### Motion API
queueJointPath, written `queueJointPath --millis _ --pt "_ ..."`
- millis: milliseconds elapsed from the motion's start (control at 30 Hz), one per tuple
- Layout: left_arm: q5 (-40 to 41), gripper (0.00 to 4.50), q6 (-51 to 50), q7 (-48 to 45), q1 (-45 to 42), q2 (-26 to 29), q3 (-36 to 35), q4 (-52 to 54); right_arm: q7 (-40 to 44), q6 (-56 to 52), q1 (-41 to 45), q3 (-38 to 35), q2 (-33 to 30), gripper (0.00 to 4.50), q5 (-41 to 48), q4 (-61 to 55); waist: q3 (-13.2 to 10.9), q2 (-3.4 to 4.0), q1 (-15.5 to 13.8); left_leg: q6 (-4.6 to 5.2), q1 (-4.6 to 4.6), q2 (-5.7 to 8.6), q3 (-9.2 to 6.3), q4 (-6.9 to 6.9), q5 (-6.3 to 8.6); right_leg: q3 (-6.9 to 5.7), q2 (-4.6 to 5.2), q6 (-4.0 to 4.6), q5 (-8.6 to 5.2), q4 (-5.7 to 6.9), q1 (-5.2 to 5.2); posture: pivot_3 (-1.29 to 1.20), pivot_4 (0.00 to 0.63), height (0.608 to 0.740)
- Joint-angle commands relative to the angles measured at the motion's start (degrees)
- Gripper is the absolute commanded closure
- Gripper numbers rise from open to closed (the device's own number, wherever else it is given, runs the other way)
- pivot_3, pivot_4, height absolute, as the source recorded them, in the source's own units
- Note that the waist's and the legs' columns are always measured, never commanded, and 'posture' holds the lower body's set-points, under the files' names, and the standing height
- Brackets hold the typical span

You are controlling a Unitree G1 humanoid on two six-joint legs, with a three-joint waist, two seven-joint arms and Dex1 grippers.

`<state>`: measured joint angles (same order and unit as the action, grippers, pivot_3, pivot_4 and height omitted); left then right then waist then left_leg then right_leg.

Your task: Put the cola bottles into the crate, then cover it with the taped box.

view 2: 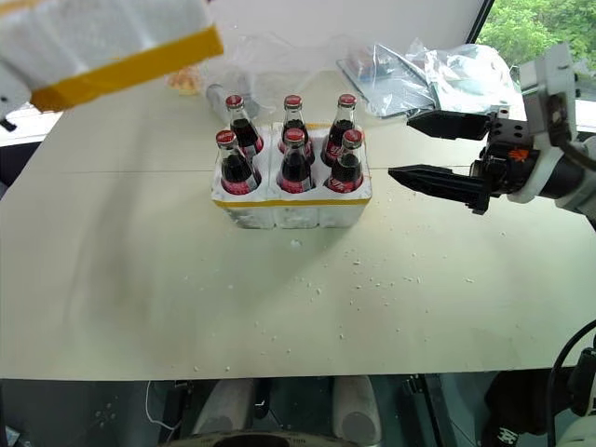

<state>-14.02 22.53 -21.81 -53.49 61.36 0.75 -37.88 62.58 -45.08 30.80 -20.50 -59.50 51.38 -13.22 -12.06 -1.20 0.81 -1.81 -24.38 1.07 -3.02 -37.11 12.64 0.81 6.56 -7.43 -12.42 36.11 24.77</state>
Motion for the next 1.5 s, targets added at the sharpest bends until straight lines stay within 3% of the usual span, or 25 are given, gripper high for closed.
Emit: queueJointPath --millis 33,167,400,600,733,1100,1367,1500 --pt "3.71 4.10 -6.47 -5.93 -0.18 -2.34 -0.69 14.07 -0.66 1.65 0.58 -0.59 0.73 0.00 -0.33 -0.62 0.00 0.00 -0.03 0.00 -0.01 0.00 0.00 -0.02 0.00 0.01 0.00 0.00 0.00 -0.01 -0.01 0.00 0.150 0.737" --pt "1.87 4.10 -16.29 -9.84 2.23 -6.15 0.97 27.96 -1.80 1.09 0.88 -0.90 1.92 0.00 0.38 -0.67 0.00 0.00 0.25 0.01 -0.01 0.01 -0.01 -0.04 -0.01 0.02 -0.01 0.00 0.00 -0.01 -0.03 0.00 0.150 0.737" --pt "-11.80 4.10 -25.00 -12.65 5.42 -7.81 7.78 41.40 -4.05 0.52 0.30 -2.42 3.08 0.00 1.39 -1.15 0.00 0.00 0.23 0.03 0.01 0.01 -0.04 -0.04 -0.01 0.04 -0.06 0.00 0.00 0.01 -0.03 0.00 0.150 0.737" --pt "-18.90 4.10 -26.78 -16.16 6.87 -7.42 10.31 48.03 -5.53 0.61 -0.75 -3.21 3.32 0.00 2.09 -1.74 0.00 0.00 -0.10 0.03 0.03 0.01 -0.09 -0.06 -0.01 0.04 -0.07 0.00 -0.01 -0.04 -0.11 0.00 0.150 0.737" --pt "-19.26 4.10 -29.55 -20.19 7.79 -9.43 10.55 52.38 -6.37 0.82 -1.10 -3.36 3.53 0.00 2.51 -1.81 0.00 0.00 -0.12 0.03 0.05 0.02 -0.10 -0.06 -0.01 0.04 -0.07 0.00 -0.01 -0.05 -0.15 0.00 0.150 0.737" --pt "-23.62 4.10 -30.17 -25.03 10.33 -7.81 10.07 54.88 -7.51 1.97 -0.12 -2.12 5.26 0.00 2.04 -0.85 0.00 0.00 0.14 0.04 0.06 0.01 -0.14 -0.07 -0.01 0.03 -0.10 -0.01 -0.02 -0.05 -0.16 0.00 0.150 0.737" --pt "-23.37 0.20 -29.43 -23.90 14.07 -7.60 7.66 55.39 -6.79 3.63 -0.02 -0.85 5.63 0.00 0.51 0.41 0.00 0.00 0.00 0.04 0.06 0.01 -0.15 -0.07 -0.01 0.03 -0.10 -0.01 -0.02 -0.05 -0.16 0.00 0.150 0.737" --pt "-19.36 0.20 -31.09 -25.68 17.09 -7.90 4.36 57.41 -6.26 4.11 -0.02 -0.55 5.54 0.00 -0.03 0.97 0.00 0.00 0.07 0.04 0.06 0.00 -0.16 -0.07 -0.01 0.03 -0.10 -0.01 -0.02 -0.04 -0.16 0.00 0.150 0.737"
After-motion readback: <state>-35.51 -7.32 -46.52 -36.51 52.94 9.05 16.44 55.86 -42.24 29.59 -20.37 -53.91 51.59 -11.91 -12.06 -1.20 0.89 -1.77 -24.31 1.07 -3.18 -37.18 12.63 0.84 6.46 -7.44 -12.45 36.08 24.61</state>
